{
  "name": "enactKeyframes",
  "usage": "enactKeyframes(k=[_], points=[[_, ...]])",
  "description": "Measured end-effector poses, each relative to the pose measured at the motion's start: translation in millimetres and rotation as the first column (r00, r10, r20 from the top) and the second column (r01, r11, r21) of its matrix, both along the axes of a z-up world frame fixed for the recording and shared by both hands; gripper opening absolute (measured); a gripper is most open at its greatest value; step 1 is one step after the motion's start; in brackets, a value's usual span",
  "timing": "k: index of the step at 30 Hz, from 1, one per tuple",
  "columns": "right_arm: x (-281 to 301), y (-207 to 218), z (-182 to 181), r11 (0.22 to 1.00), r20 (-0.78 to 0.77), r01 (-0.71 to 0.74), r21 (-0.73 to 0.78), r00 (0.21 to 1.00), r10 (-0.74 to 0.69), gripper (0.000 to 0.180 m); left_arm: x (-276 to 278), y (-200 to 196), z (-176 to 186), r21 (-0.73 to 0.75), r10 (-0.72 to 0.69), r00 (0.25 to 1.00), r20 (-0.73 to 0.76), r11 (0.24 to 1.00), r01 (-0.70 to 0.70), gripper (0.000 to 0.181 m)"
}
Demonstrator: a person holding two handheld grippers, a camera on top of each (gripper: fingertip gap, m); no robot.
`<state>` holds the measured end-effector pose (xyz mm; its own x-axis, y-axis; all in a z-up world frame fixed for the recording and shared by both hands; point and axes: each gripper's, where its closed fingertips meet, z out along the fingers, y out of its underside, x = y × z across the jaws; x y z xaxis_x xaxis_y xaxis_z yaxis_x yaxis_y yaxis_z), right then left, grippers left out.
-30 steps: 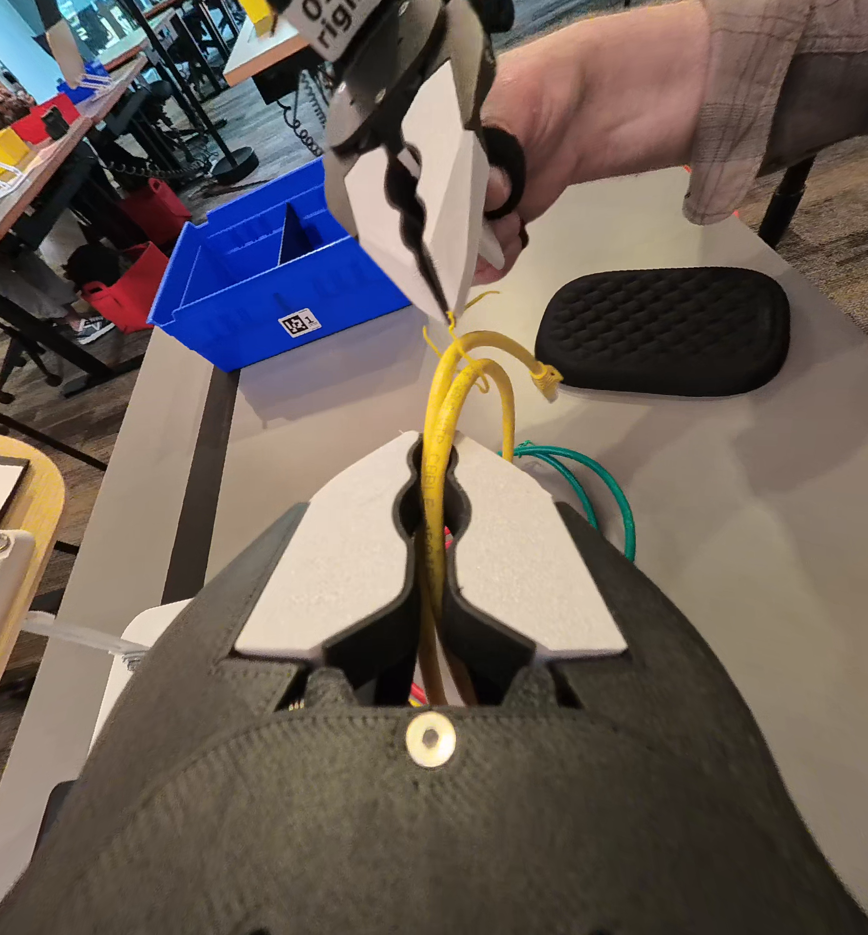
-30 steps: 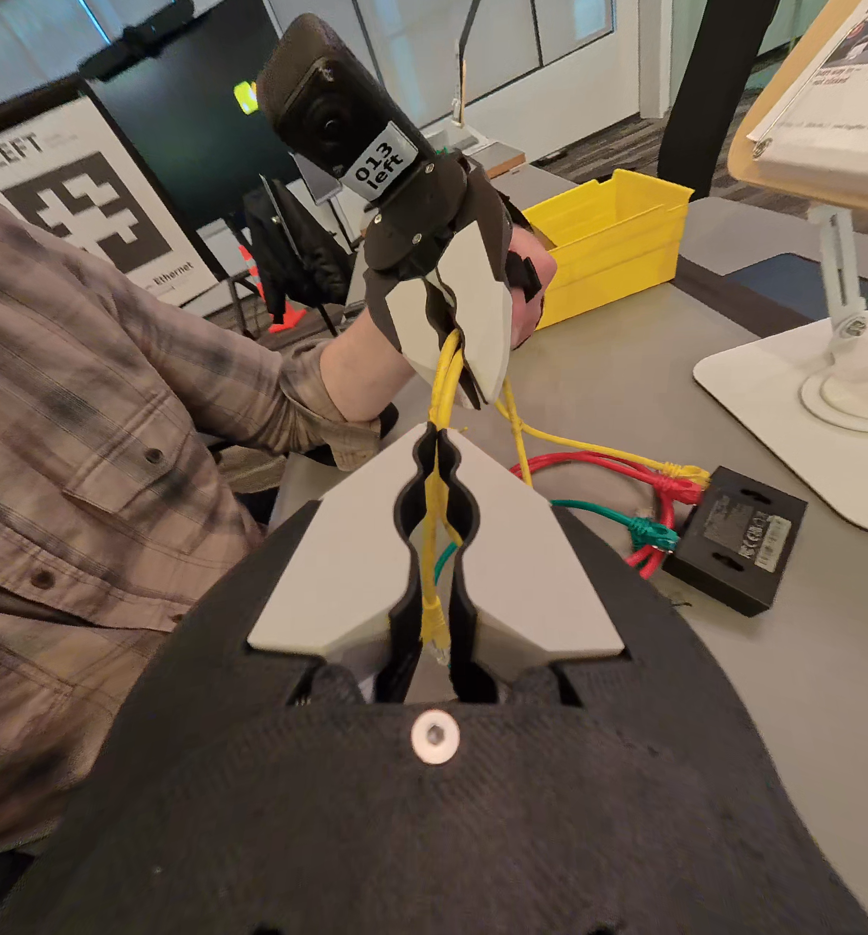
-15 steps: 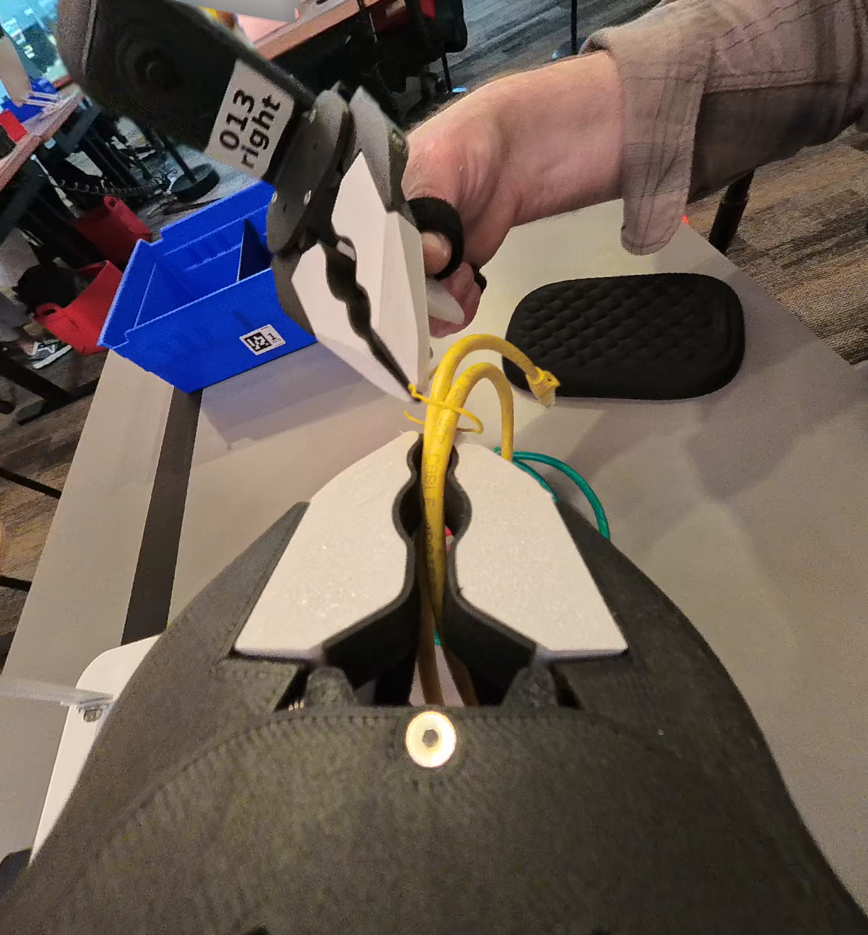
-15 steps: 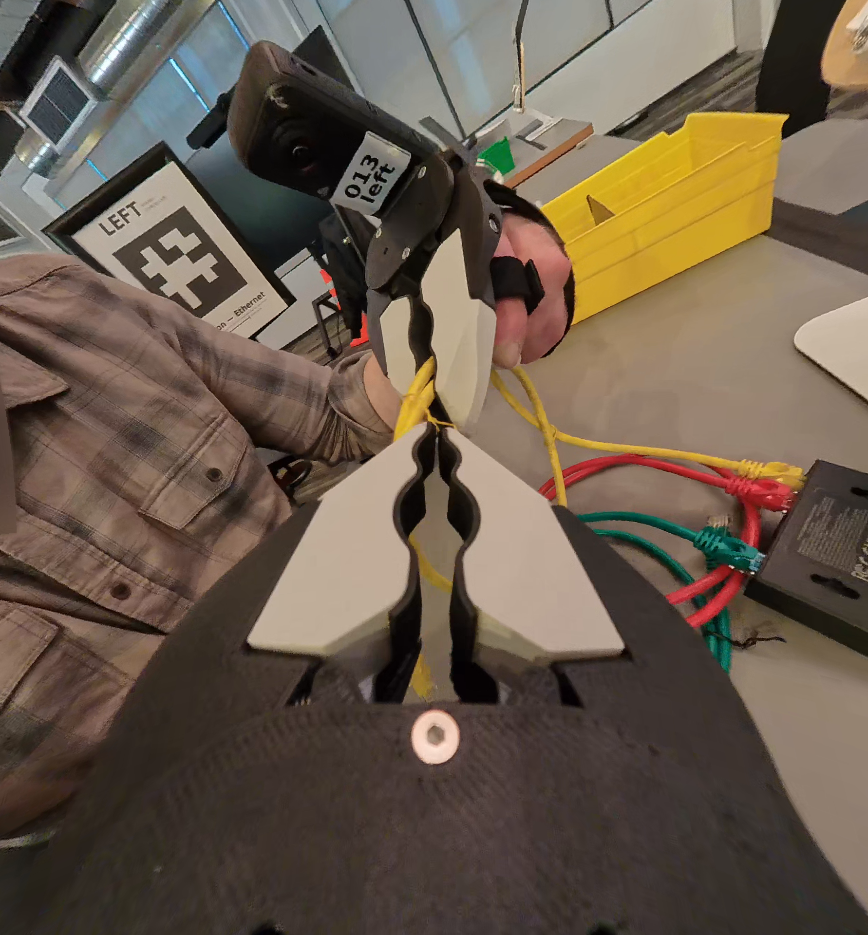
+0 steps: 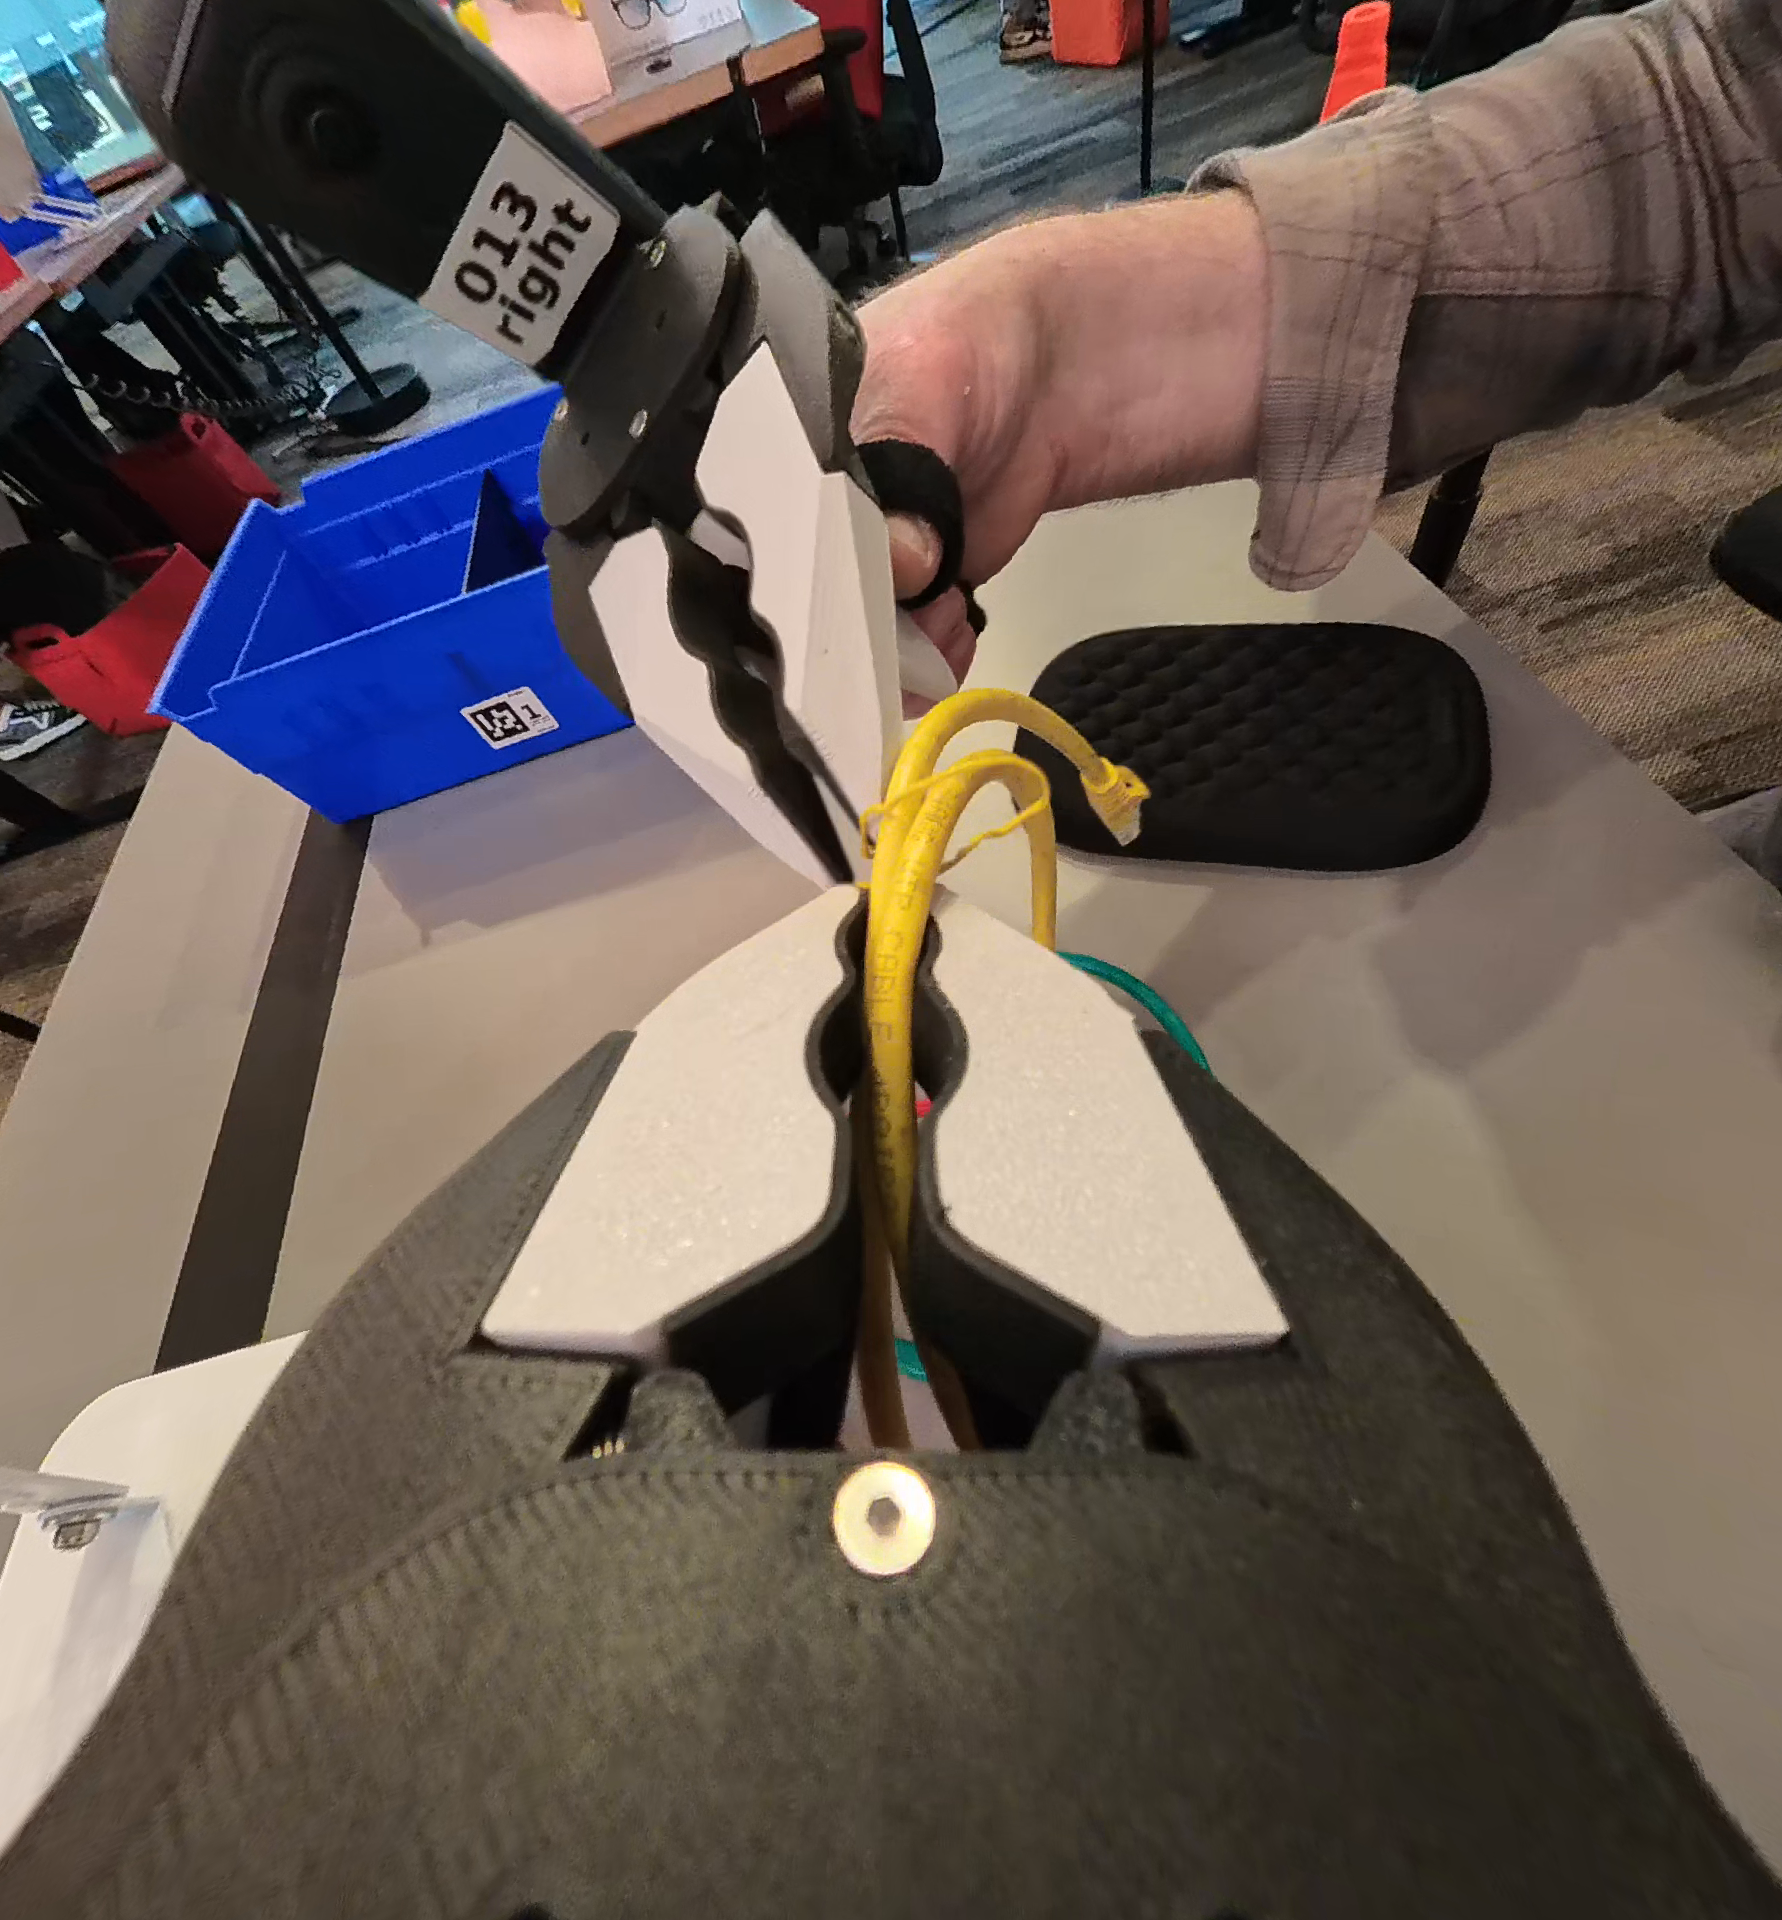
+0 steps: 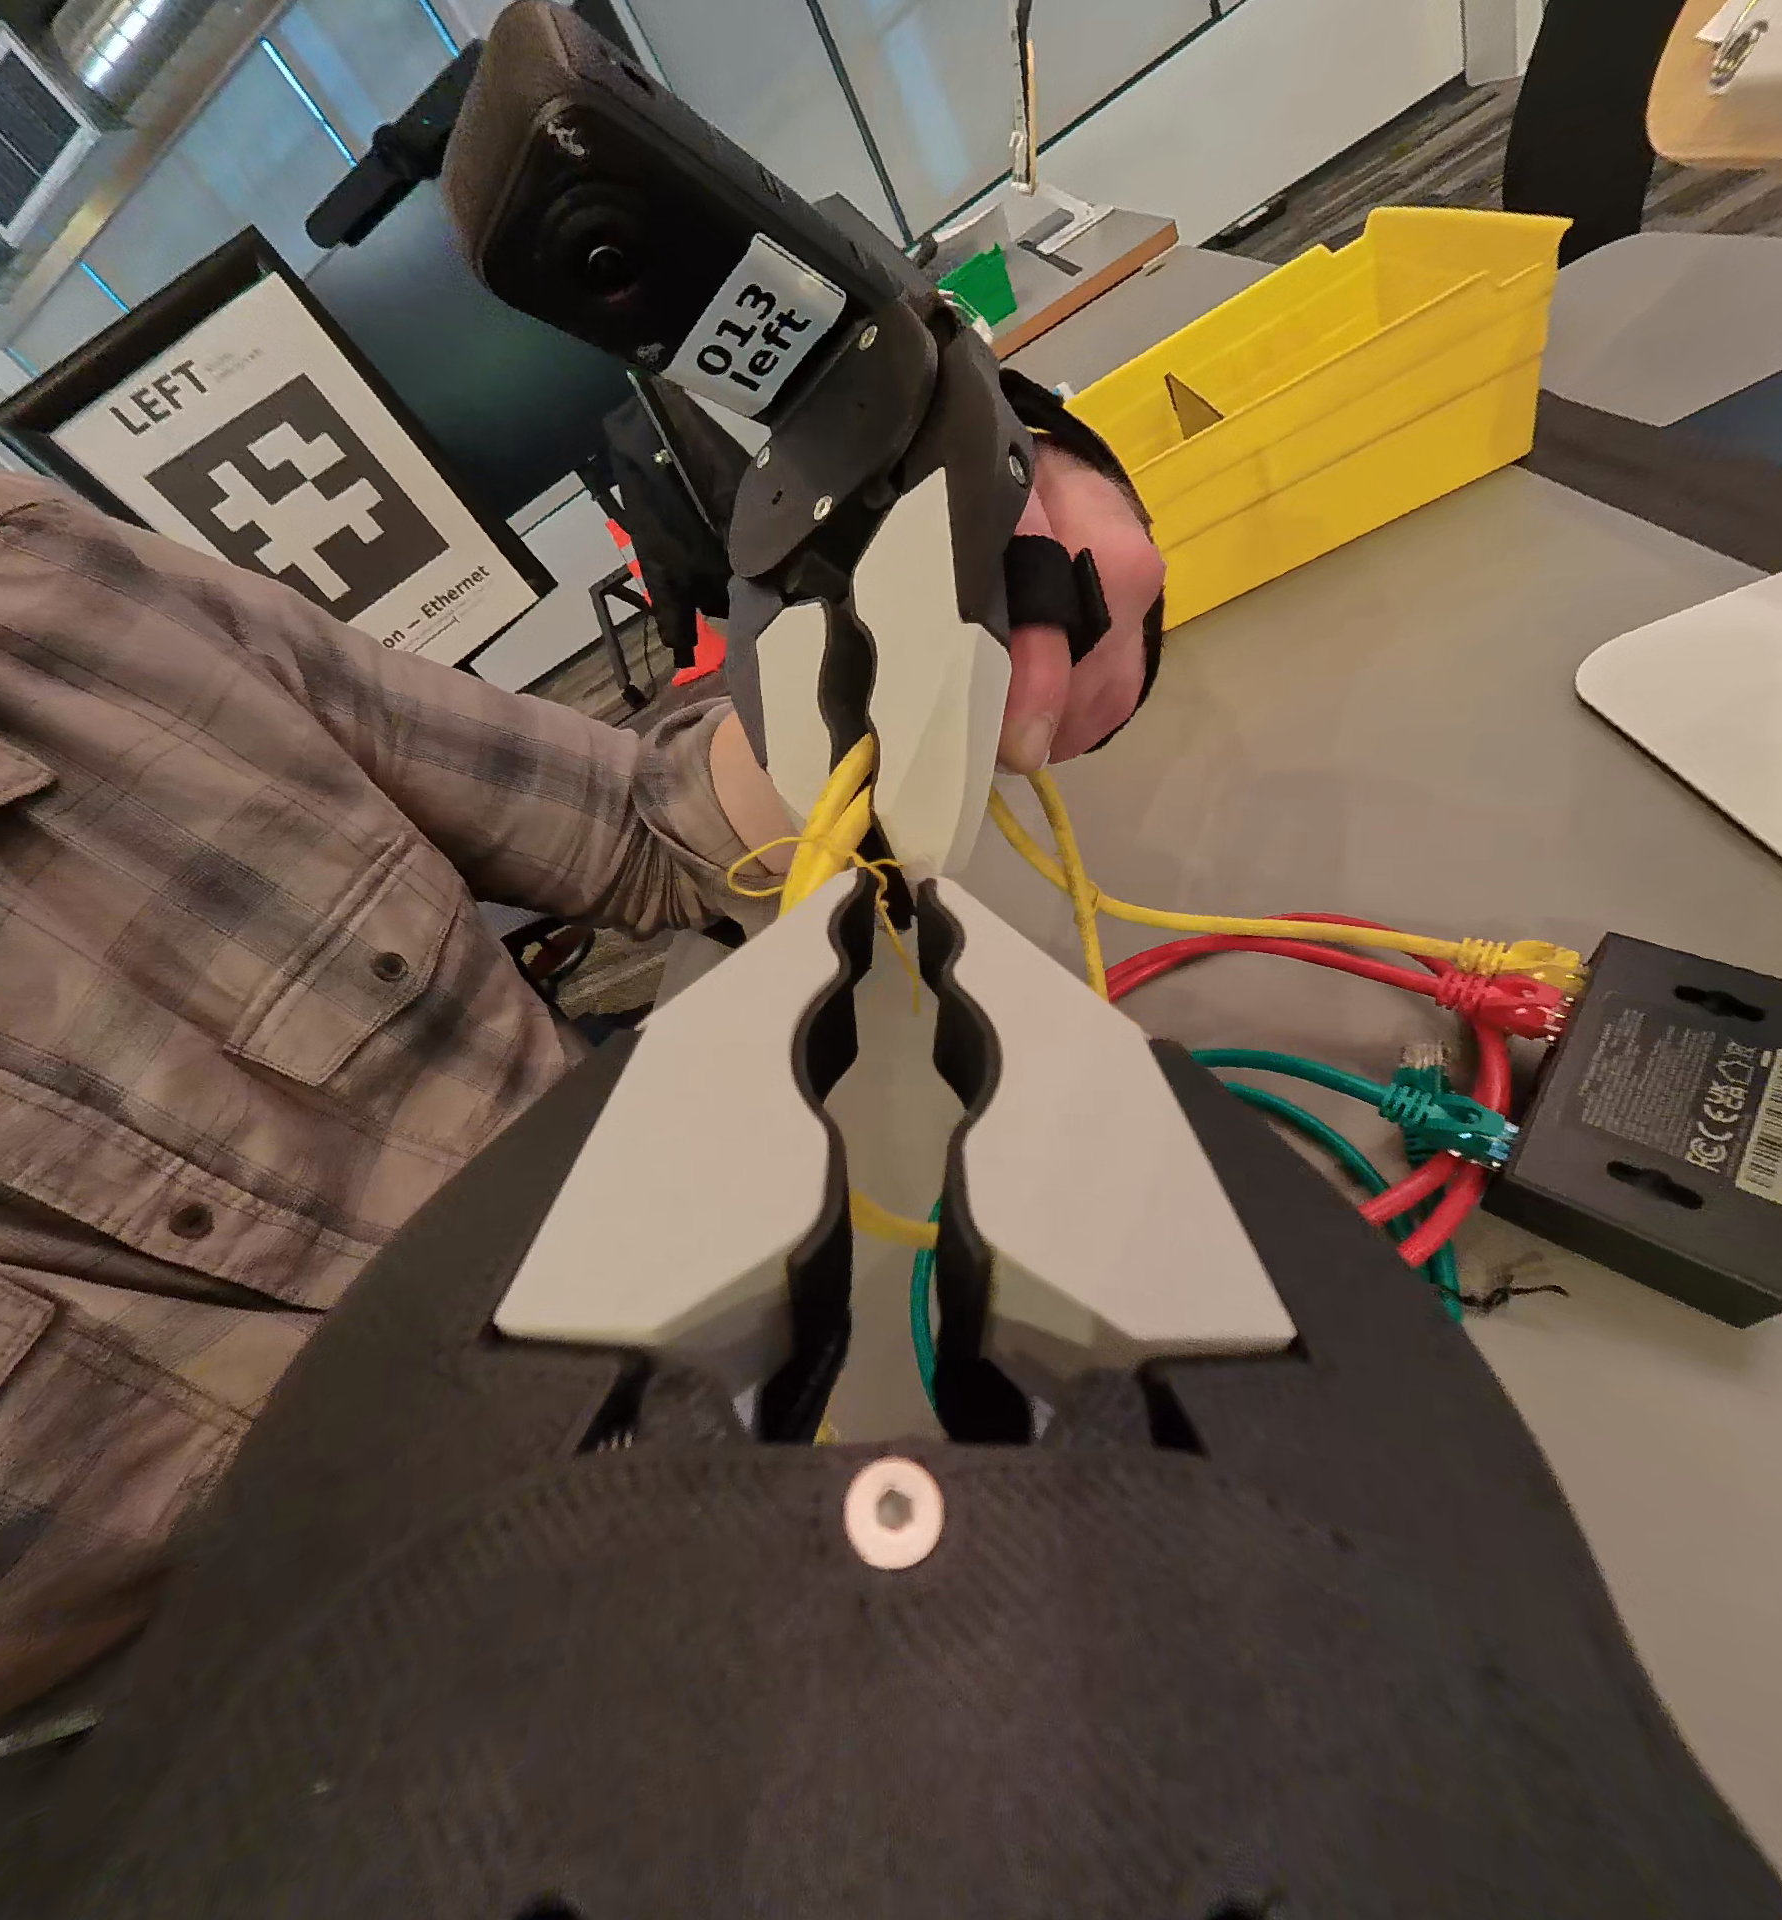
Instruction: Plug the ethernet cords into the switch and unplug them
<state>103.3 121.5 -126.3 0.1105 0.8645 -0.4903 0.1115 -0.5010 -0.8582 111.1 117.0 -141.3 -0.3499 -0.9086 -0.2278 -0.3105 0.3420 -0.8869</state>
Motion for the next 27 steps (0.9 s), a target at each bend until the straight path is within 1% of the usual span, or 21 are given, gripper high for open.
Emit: enactKeyframes(k=[5, 9, 18, 27], points=[[3, 3, -3, 0.999, 0.042, 0.037, 0.036, 0.998, -0.038, 0.008, 2, 1, 0, -0.018, 0.004, 1.000, 0.008, 1.000, -0.004, 0.004], [5, 6, -3, 0.996, 0.062, 0.070, 0.059, 0.995, -0.074, 0.013, 3, 1, 1, -0.040, 0.003, 1.000, 0.023, 0.999, -0.002, 0.004], [13, 14, 6, 0.985, 0.110, 0.130, 0.111, 0.984, -0.142, 0.021, 9, 3, 10, -0.118, 0.013, 0.994, 0.112, 0.993, 0.000, 0.004], [14, 15, 13, 0.982, 0.125, 0.135, 0.134, 0.981, -0.152, 0.024, 11, 2, 16, -0.141, 0.012, 0.985, 0.170, 0.990, 0.012, 0.004]])
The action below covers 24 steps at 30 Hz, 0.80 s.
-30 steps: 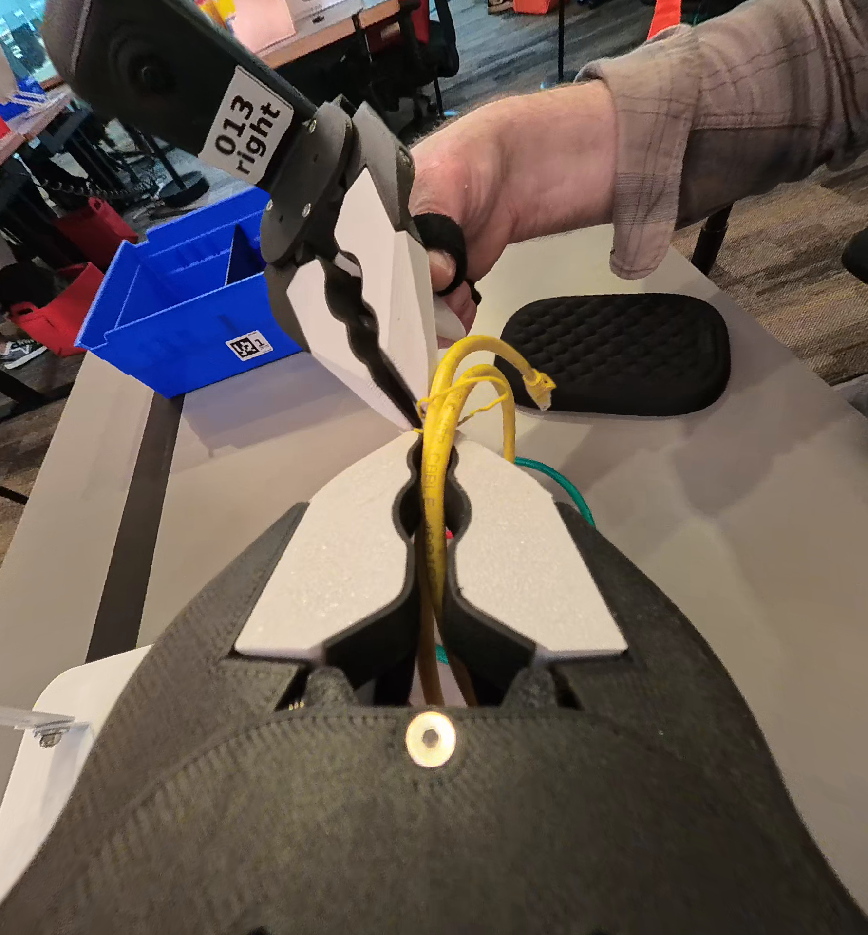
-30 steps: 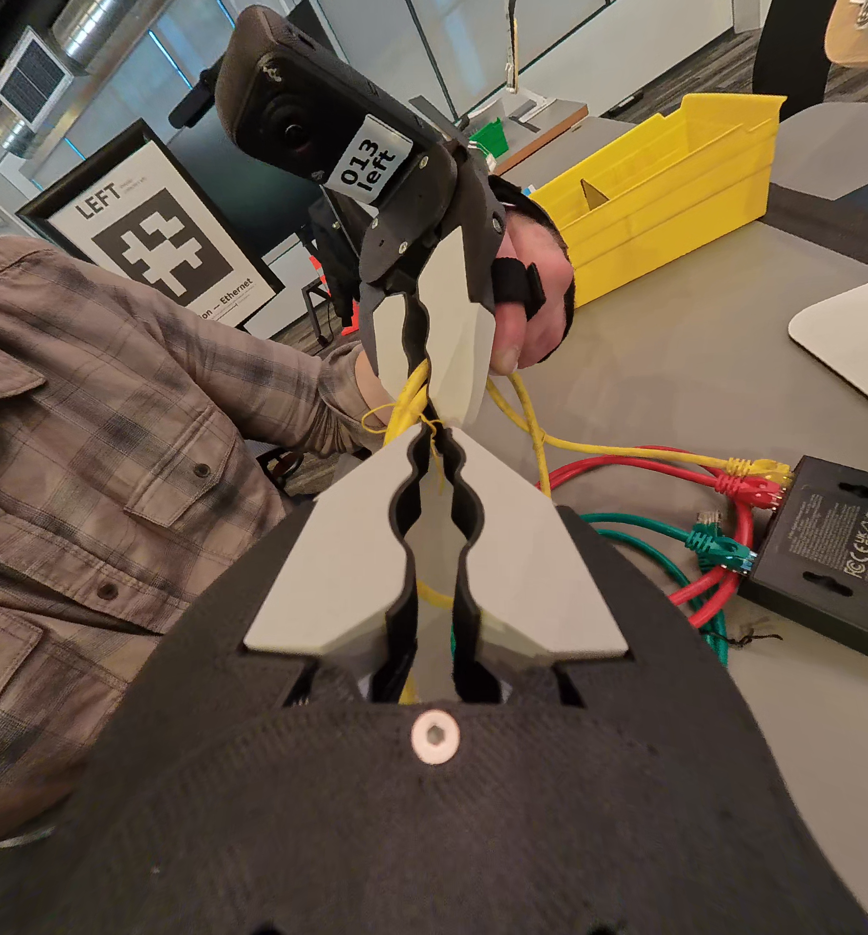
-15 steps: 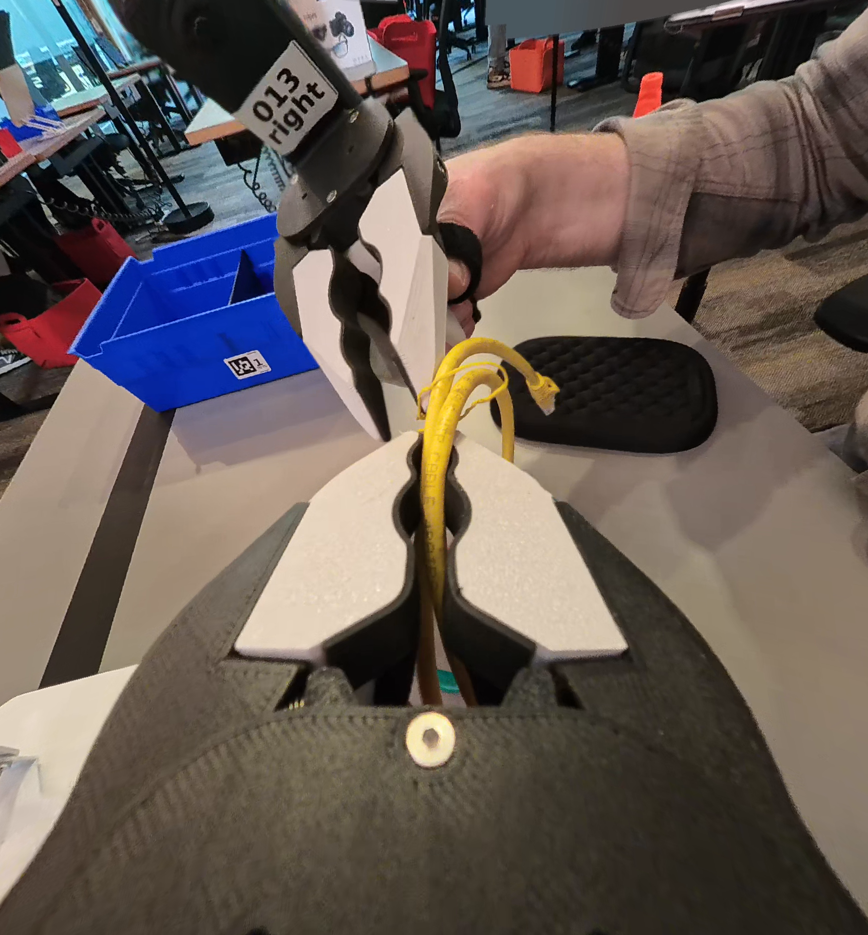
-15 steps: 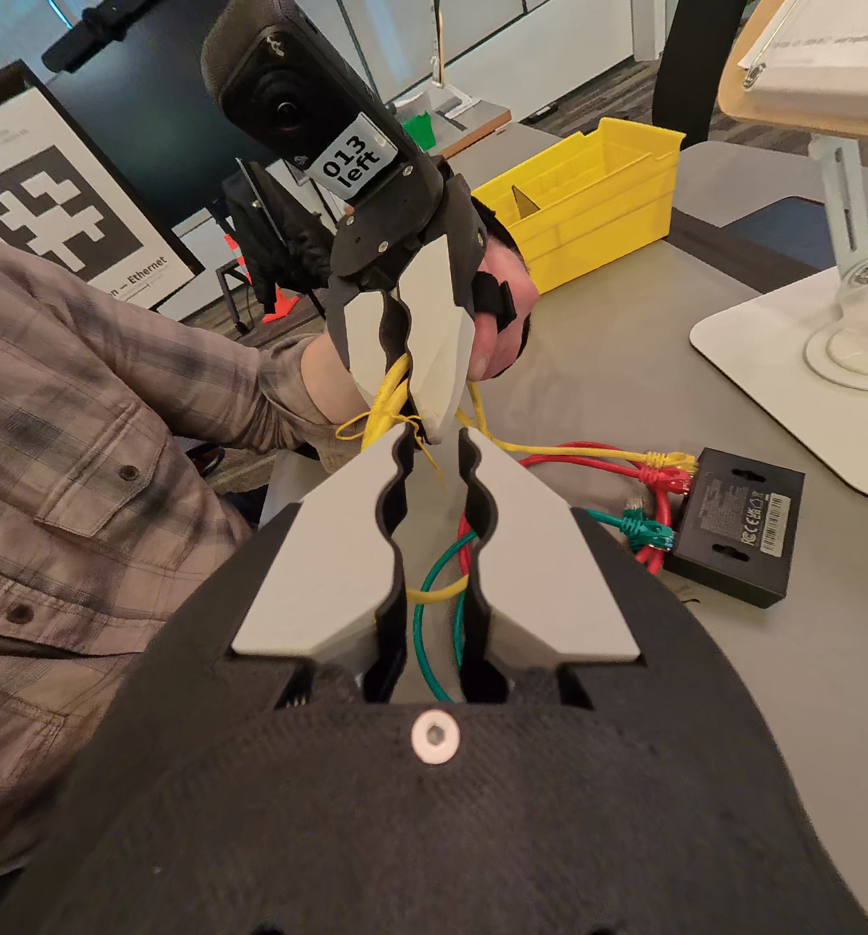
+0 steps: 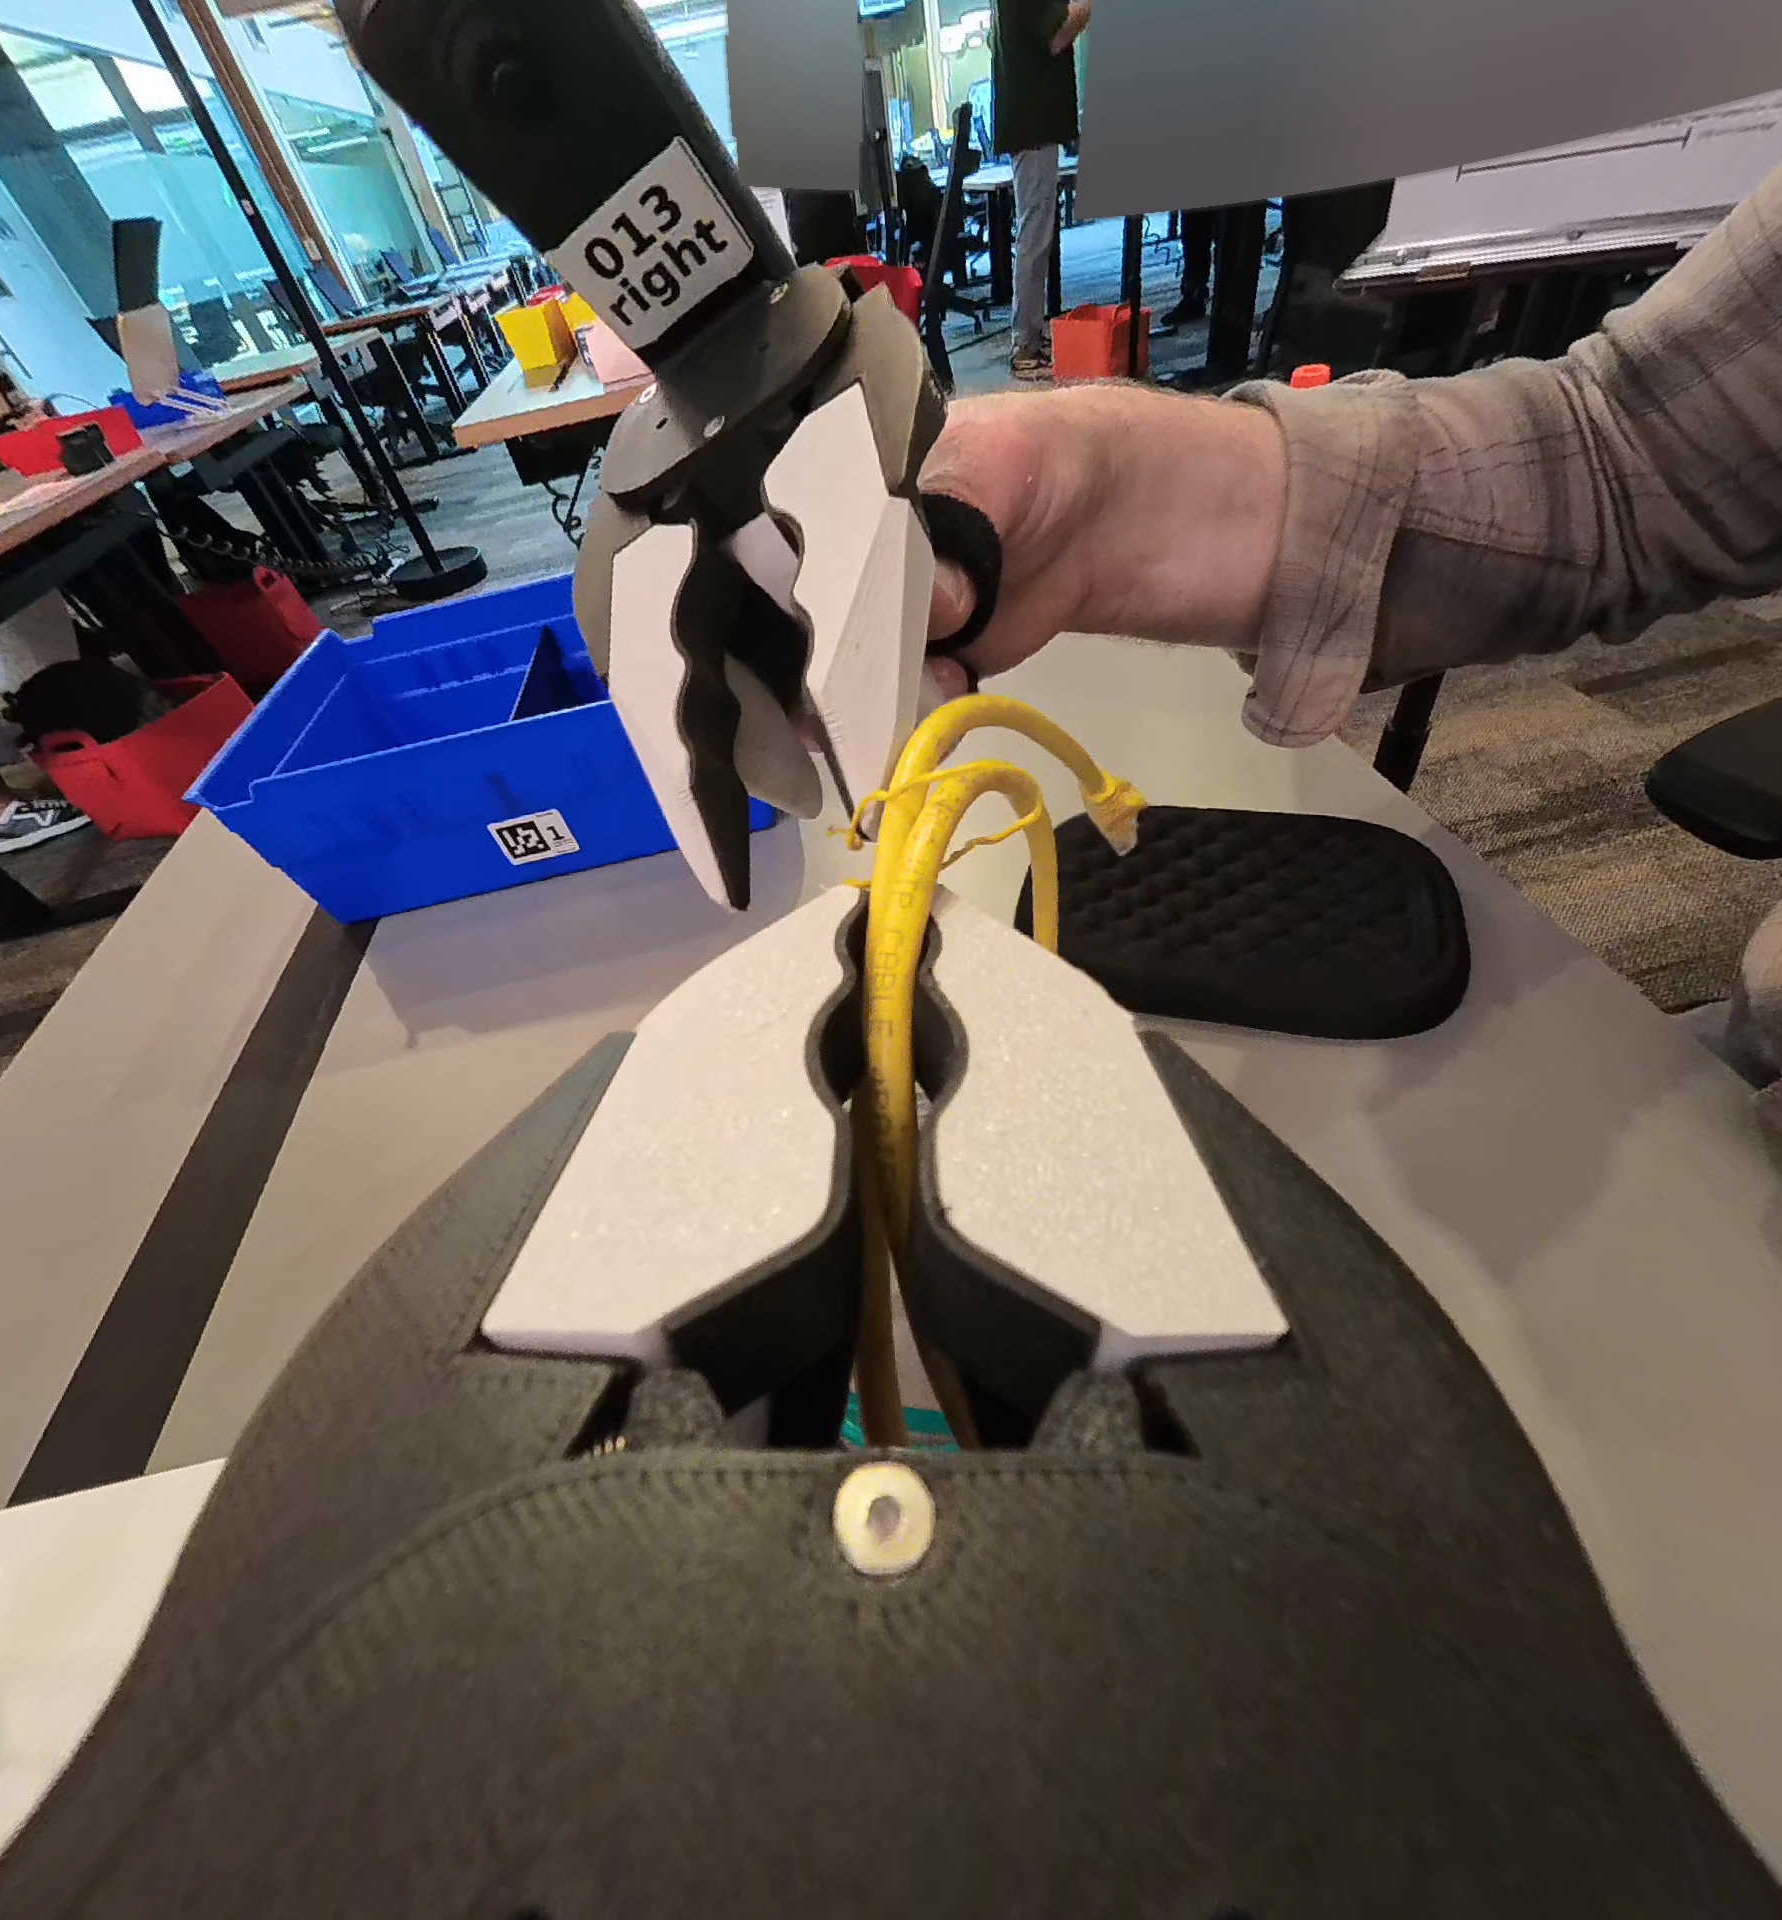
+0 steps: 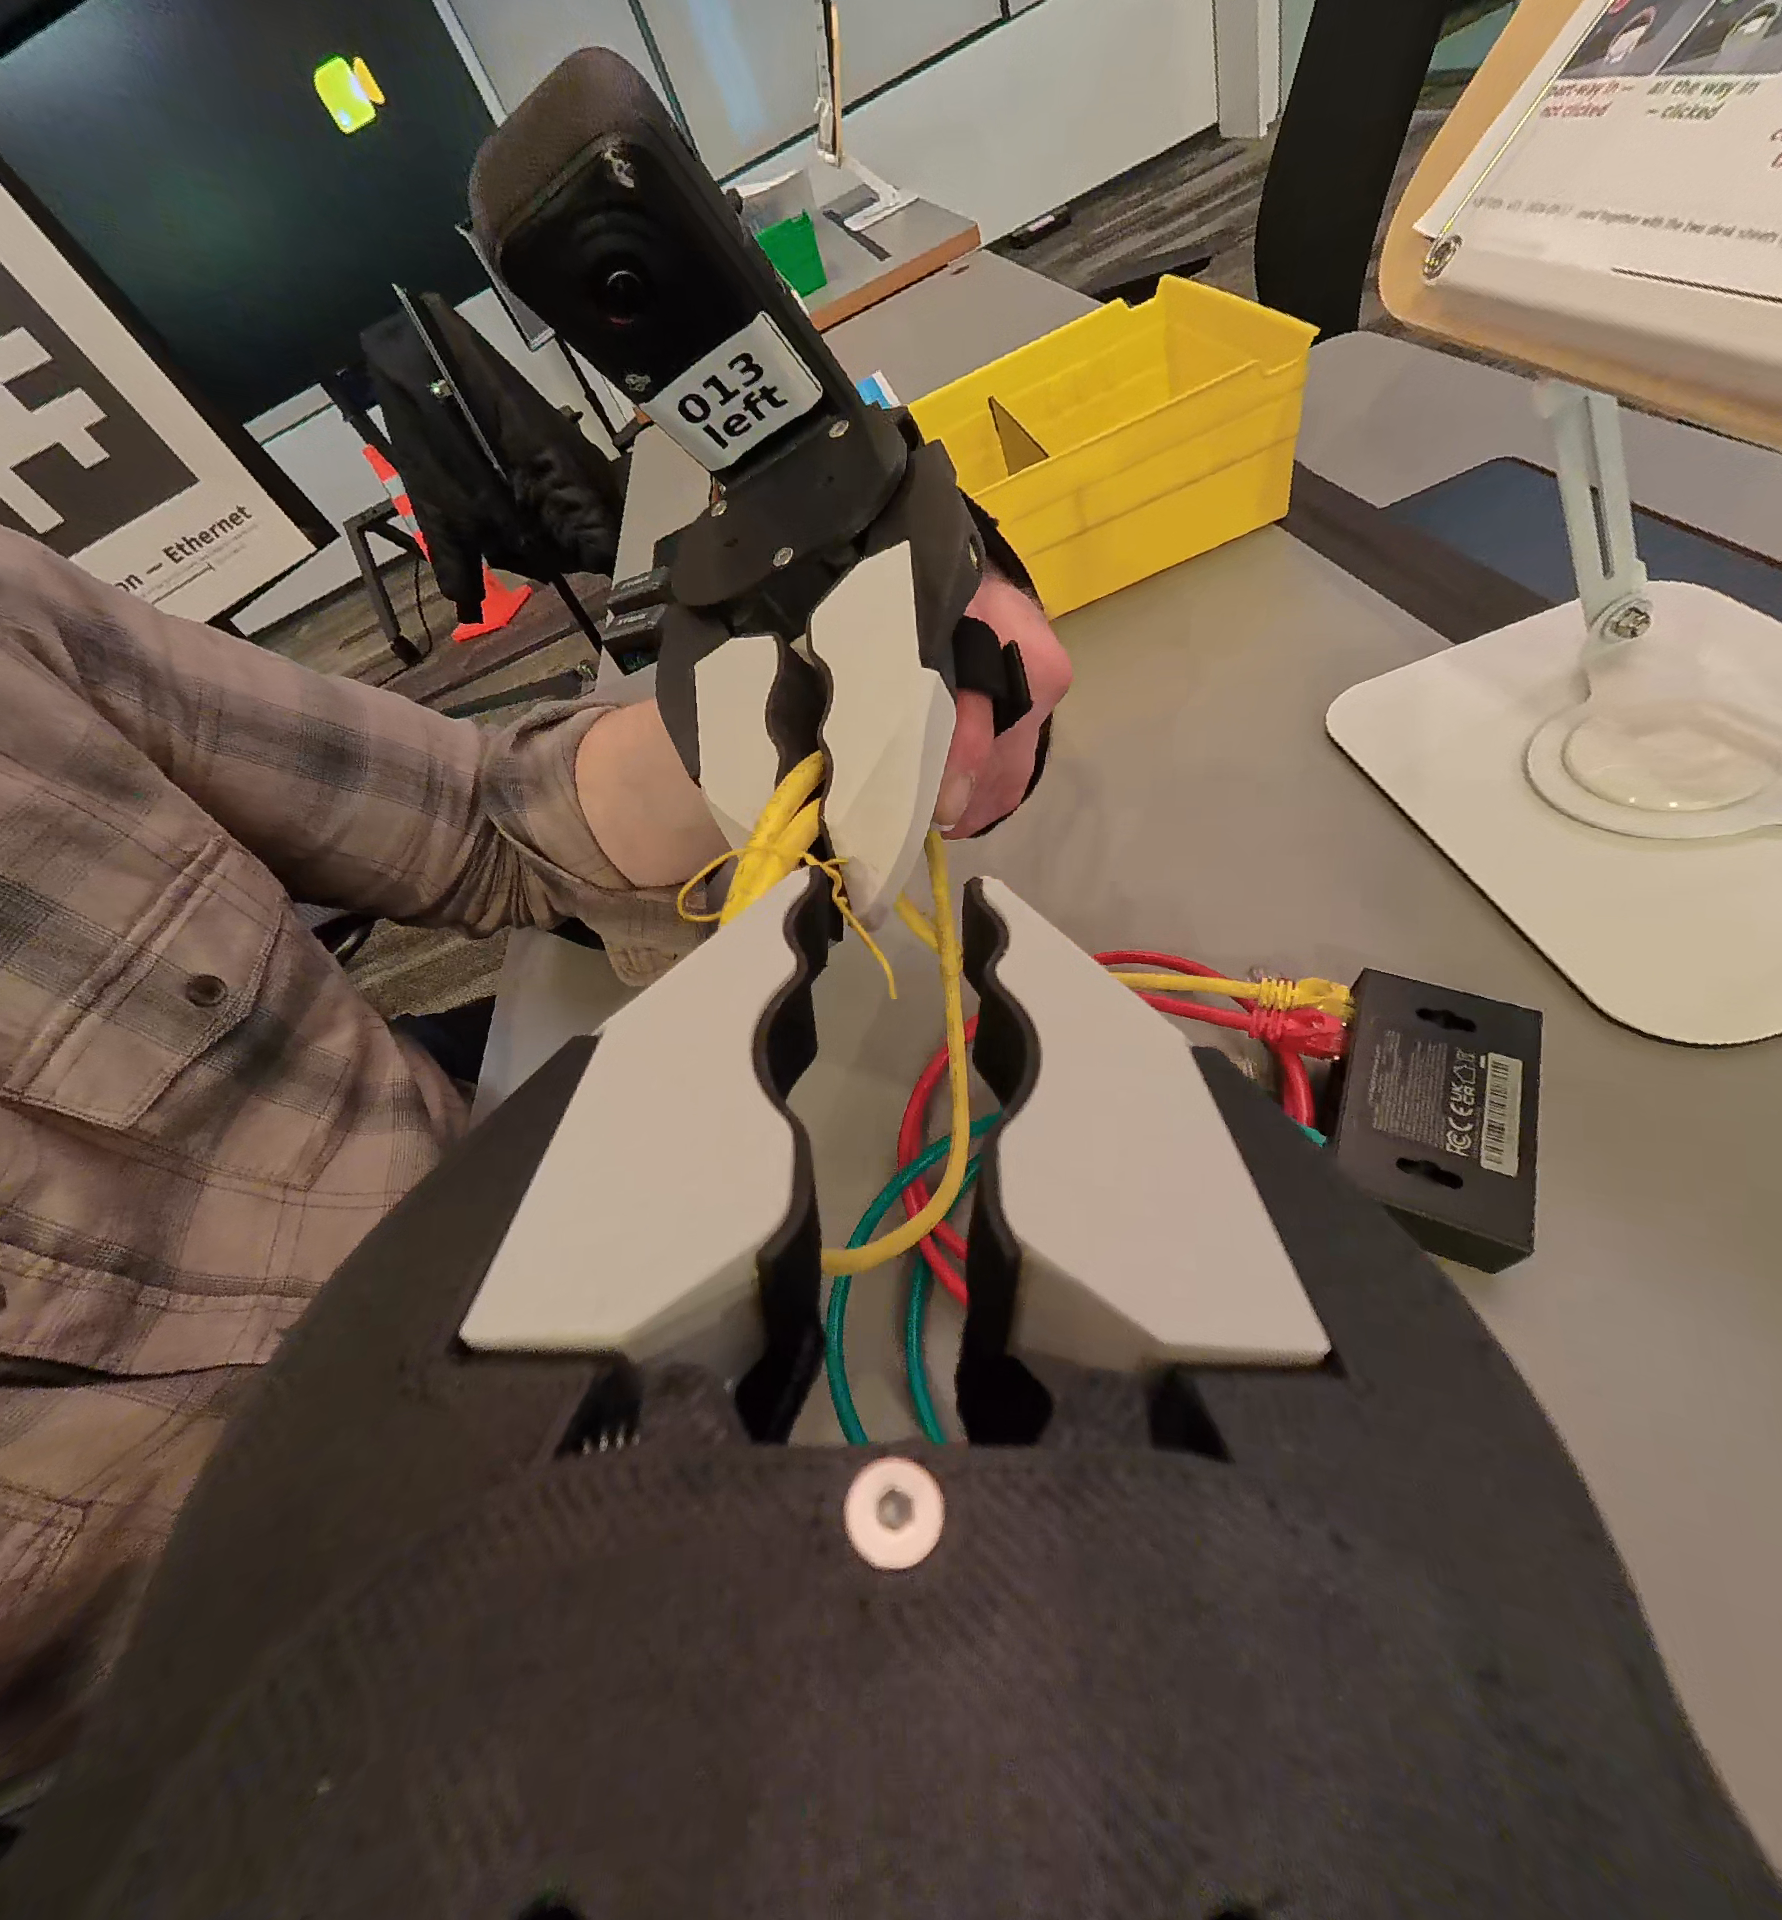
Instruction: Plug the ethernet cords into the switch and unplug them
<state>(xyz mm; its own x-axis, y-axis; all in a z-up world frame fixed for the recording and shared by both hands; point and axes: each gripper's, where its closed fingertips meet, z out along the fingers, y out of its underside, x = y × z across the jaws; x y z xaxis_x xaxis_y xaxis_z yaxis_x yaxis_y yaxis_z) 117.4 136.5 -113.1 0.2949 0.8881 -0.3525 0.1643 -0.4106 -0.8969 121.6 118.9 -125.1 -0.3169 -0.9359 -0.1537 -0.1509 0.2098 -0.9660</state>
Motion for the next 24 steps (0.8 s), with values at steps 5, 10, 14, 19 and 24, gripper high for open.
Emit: enactKeyframes(k=[5, 10, 14, 19, 24], points=[[2, 1, 2, 1.000, -0.007, 0.010, 0.002, 1.000, -0.010, 0.027, 1, 0, 2, 0.002, 0.003, 1.000, 0.016, 1.000, -0.003, 0.004], [4, 1, 5, 1.000, -0.009, 0.018, 0.009, 1.000, -0.018, 0.032, 1, -1, 4, 0.004, 0.004, 0.999, 0.033, 1.000, -0.004, 0.004], [9, 3, 9, 0.999, -0.013, 0.039, 0.020, 0.999, -0.038, 0.039, 1, 0, 5, 0.004, 0.009, 0.999, 0.044, 1.000, -0.009, 0.004], [16, 5, 13, 0.996, -0.020, 0.072, 0.044, 0.997, -0.071, 0.041, 0, 0, 7, 0.003, 0.013, 0.999, 0.053, 1.000, -0.014, 0.004], [25, 0, 25, 0.983, -0.023, 0.132, 0.126, 0.991, -0.130, 0.058, 0, 2, 8, 0.007, 0.022, 0.998, 0.059, 1.000, -0.022, 0.004]])
